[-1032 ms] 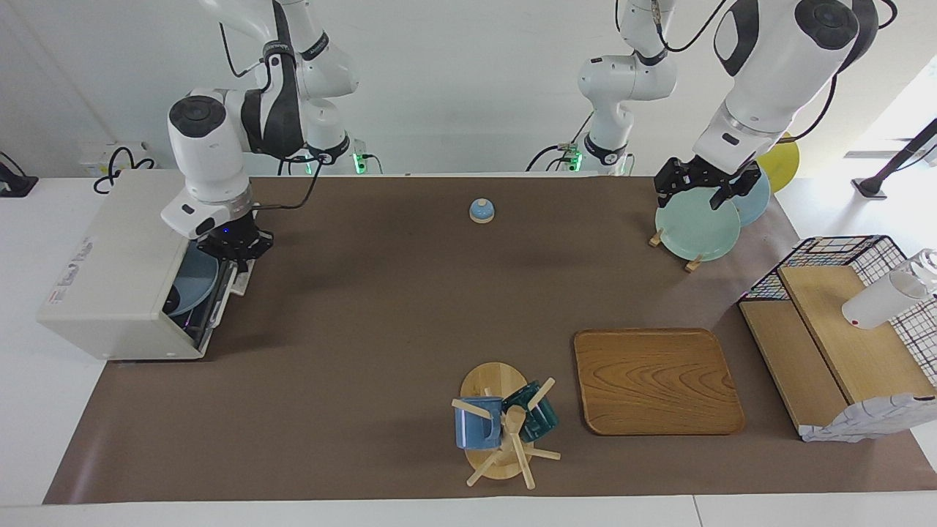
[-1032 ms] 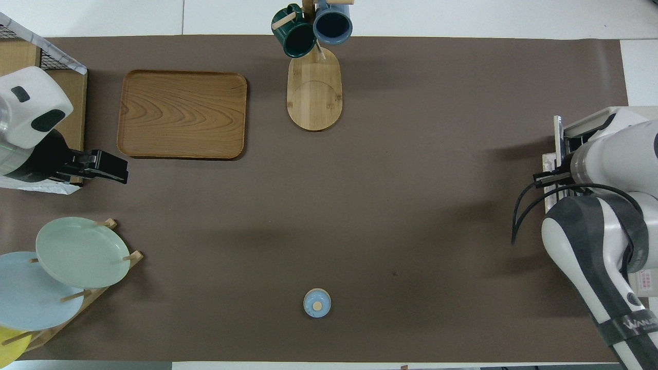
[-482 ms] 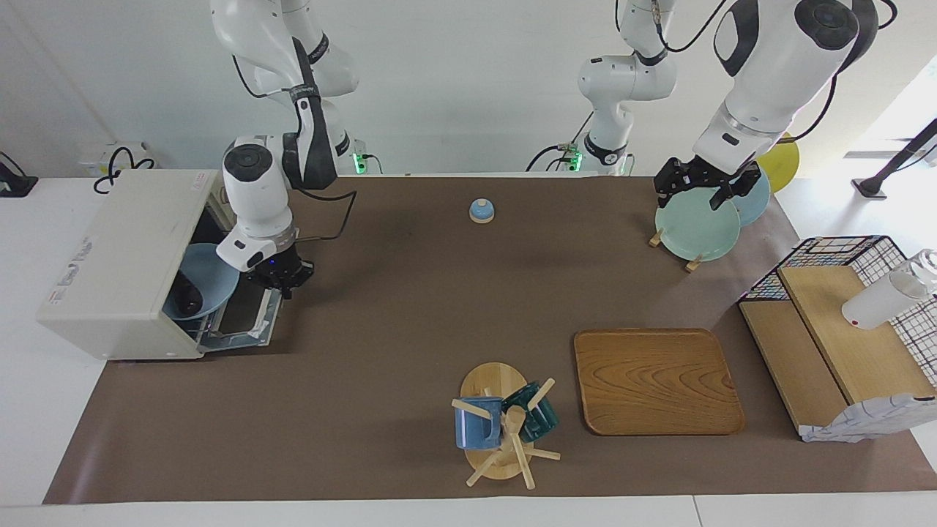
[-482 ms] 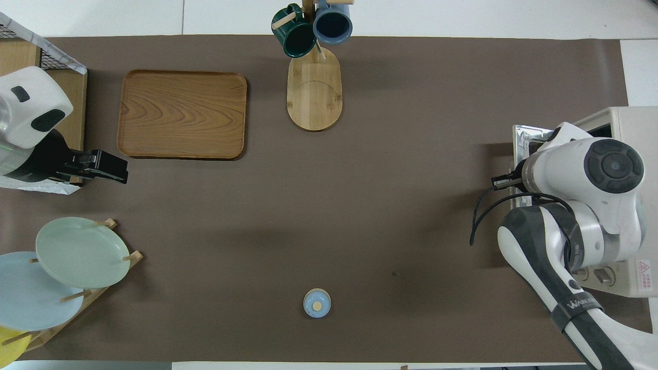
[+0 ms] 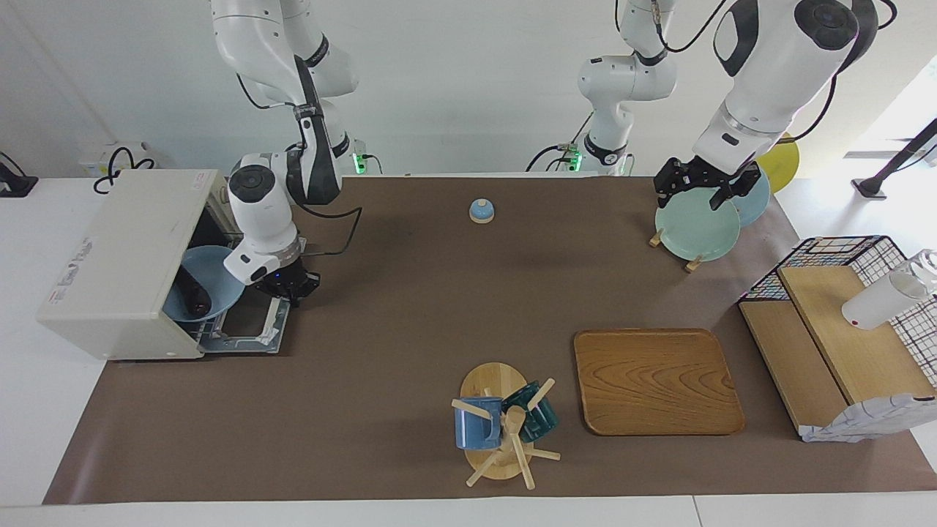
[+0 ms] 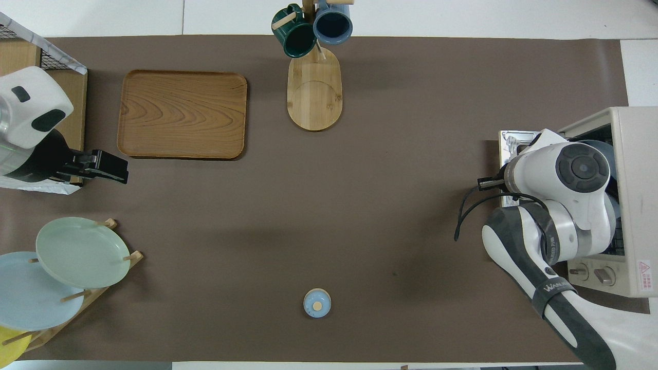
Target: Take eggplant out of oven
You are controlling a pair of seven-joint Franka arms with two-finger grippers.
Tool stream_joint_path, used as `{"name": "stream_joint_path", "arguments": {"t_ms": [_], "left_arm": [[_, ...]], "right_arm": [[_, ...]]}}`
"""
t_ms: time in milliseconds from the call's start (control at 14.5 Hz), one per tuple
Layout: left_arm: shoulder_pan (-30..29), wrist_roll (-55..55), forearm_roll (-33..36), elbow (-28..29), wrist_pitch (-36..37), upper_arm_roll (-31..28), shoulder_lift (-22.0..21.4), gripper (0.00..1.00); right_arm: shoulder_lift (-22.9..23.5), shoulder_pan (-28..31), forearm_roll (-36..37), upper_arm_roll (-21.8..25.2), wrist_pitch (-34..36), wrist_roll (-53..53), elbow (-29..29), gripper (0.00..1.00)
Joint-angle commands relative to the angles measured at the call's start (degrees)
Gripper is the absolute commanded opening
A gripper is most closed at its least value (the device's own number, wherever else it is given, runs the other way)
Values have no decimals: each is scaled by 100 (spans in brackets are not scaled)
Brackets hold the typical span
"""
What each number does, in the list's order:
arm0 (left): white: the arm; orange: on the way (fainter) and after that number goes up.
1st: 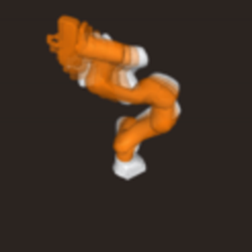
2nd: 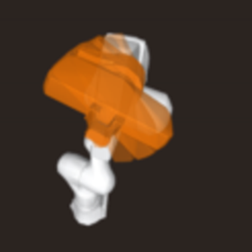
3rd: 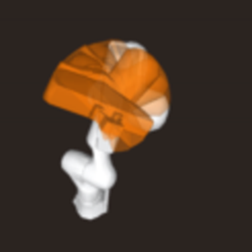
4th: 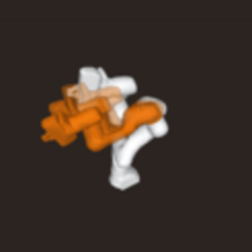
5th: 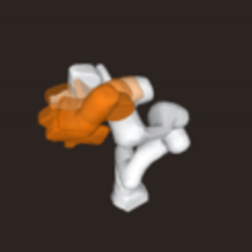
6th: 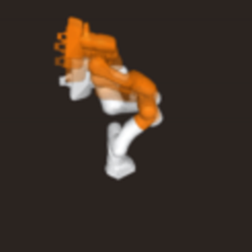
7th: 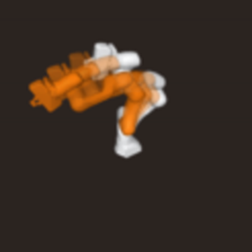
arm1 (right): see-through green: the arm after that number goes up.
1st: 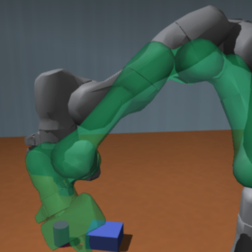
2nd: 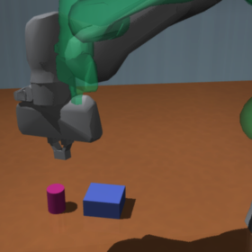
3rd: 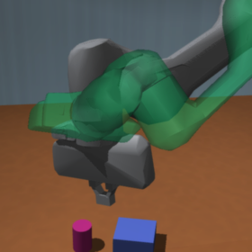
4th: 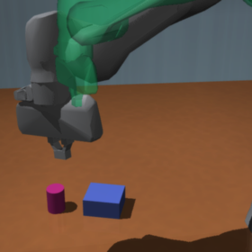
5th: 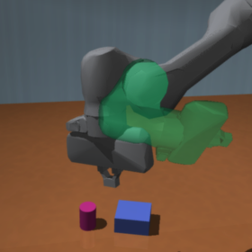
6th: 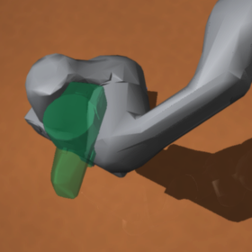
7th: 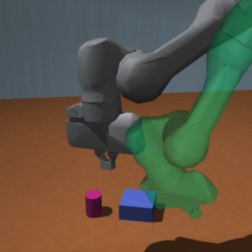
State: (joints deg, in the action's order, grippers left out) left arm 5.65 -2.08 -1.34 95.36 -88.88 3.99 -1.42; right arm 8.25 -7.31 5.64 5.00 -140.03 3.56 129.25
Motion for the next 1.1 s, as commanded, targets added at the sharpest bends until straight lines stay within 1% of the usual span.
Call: {"name": "stream_joint_path", "arguments": {"t_ms": [0, 69, 206, 275, 344, 413, 550, 619, 688, 894, 1032], "left_arm": [[-3, 59, 99, -62, 81, -13, -16, 100], [-3, 50, 99, -62, 81, -13, -25, 100], [-3, 59, 99, -62, 72, -13, -16, 100], [-3, 59, 90, -62, 72, -13, -25, 100], [-11, 59, 99, -62, 72, -13, -25, 100], [-12, 59, 99, -62, 90, -13, -25, 100], [-3, 59, 99, -62, 99, -13, -25, 100], [-3, 59, 99, -62, 90, -13, -25, 100], [-3, 59, 90, -62, 116, -13, -25, 100], [-3, 59, 99, -62, 81, -13, -25, 100], [-3, 59, 99, -62, 81, -13, -25, 100]], "right_arm": [[2, 37, -133, 89, 28, 14, 65, 0], [10, -68, -221, 80, 72, 14, -4, 0], [72, -288, -257, 89, 229, 31, -328, 0], [72, -297, -257, 89, 430, 22, -469, 21], [37, -297, -257, 89, 659, 14, -627, 51], [-33, -297, -239, 89, 835, -39, -690, 67], [-270, -297, -90, 89, 1440, -109, -874, 67], [-384, -245, 93, 98, 1791, -188, -910, 63], [-420, -201, 277, 115, 1960, -223, -884, 60], [-447, 176, 665, 133, 2233, -250, -884, 59], [-490, 273, 736, 142, 2278, -338, -832, 59]]}}
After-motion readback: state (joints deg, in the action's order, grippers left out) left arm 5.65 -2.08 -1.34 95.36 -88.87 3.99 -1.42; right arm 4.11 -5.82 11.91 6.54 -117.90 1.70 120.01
